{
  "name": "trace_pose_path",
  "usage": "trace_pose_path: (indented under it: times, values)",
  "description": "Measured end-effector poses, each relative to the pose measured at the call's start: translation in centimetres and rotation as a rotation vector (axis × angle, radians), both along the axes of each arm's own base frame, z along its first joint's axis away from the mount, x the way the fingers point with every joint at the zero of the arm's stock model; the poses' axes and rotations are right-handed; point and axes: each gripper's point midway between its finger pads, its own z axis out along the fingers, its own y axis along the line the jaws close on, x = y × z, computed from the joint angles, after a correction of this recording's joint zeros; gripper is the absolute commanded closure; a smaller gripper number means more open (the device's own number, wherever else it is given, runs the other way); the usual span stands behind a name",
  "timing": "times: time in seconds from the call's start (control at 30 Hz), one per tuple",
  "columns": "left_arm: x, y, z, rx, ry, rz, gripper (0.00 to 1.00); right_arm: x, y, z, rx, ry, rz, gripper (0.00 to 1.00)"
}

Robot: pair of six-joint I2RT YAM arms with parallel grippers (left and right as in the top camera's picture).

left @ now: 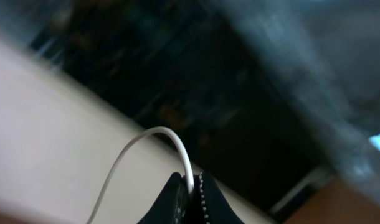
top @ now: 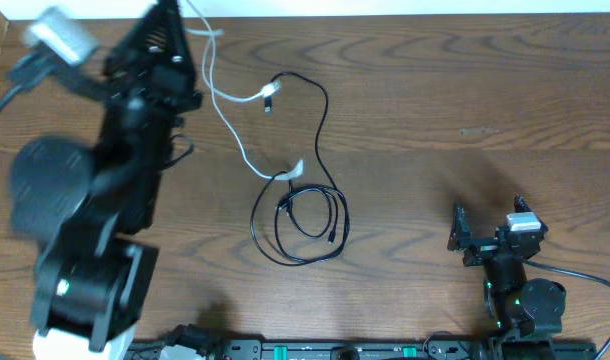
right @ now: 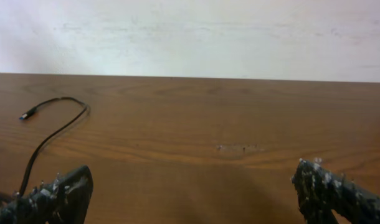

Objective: Untangle cables
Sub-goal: 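Carry the white cable to the upper-left table corner and release it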

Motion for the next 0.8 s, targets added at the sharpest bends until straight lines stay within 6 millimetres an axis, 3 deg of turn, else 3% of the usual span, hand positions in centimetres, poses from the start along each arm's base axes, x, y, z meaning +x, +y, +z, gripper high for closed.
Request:
trace_pose_path:
  times: [0.13,0.3,0.57,0.8]
  values:
    - [-3.9,1.1,3.1,-0.028,-0.118,-0.001,0.93,0.0,0.0,0.0,0.0,0.0,0.0,0.01]
    - [-5.2,1.7,3.6,0.048,-0.153,0.05,0.92,0.0,0.0,0.0,0.0,0.0,0.0,0.01]
    - [-2.6,3.2,-0.3,0.187,0.006,0.197,0.93,0.0,0.0,0.0,0.0,0.0,0.0,0.01]
    - [1.6,2.6,-4.2,0.291,0.141,0.229,0.93,0.0,0.0,0.0,0.0,0.0,0.0,0.01]
